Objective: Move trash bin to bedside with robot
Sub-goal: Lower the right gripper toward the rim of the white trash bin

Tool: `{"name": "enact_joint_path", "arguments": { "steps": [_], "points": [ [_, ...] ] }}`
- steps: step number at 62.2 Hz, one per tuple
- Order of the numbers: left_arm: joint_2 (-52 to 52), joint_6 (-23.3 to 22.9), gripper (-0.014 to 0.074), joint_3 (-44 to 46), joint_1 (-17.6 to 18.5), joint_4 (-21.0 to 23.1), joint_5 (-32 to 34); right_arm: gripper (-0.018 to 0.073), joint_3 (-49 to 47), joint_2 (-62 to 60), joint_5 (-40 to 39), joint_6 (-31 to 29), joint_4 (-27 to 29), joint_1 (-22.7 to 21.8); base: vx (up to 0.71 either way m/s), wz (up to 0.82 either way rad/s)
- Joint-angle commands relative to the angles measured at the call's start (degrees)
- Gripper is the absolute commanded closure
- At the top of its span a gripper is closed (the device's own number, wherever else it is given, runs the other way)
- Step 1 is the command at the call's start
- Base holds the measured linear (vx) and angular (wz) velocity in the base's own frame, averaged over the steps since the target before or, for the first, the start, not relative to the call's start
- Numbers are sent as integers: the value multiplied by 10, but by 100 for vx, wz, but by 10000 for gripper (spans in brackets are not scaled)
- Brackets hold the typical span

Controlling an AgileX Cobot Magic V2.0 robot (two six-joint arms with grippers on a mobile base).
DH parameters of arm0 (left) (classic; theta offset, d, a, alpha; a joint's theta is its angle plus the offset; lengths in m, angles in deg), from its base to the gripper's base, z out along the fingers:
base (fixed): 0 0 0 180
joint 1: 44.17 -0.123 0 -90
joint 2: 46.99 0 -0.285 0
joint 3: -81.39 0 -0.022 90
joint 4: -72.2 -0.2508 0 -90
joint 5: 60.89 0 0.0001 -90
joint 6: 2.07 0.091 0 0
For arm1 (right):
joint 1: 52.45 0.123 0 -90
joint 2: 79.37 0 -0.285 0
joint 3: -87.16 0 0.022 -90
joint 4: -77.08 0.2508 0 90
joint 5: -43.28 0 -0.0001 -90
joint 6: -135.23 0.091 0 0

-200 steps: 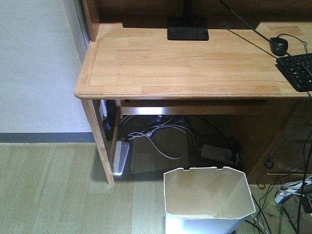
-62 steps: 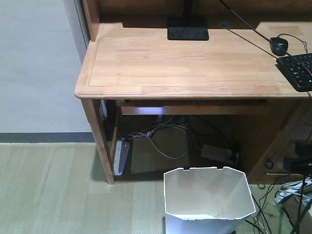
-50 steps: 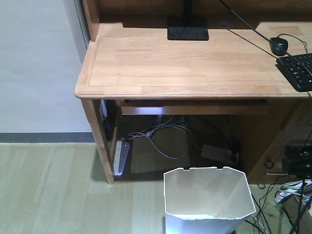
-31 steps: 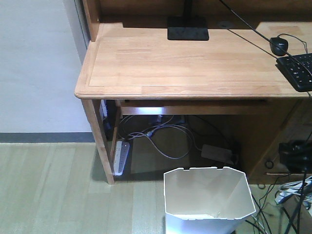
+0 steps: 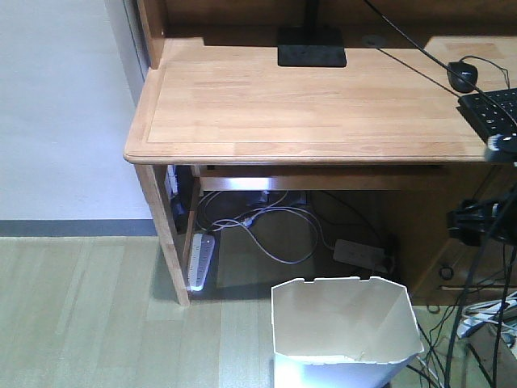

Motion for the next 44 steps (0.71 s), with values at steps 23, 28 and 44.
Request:
{"name": "enact_joint_path", "arguments": {
  "steps": [23,28,44],
  "points": [
    [6,-5,602,-16,3,2,45,-34,-106,284,-107,-67,11,-4,0,0],
    [6,-5,602,-16,3,2,45,-34,-122,342,-126,-69,11,-4,0,0],
    [6,-5,602,-16,3,2,45,-34,-172,499,-153,-80,10,-4,0,0]
  ]
}}
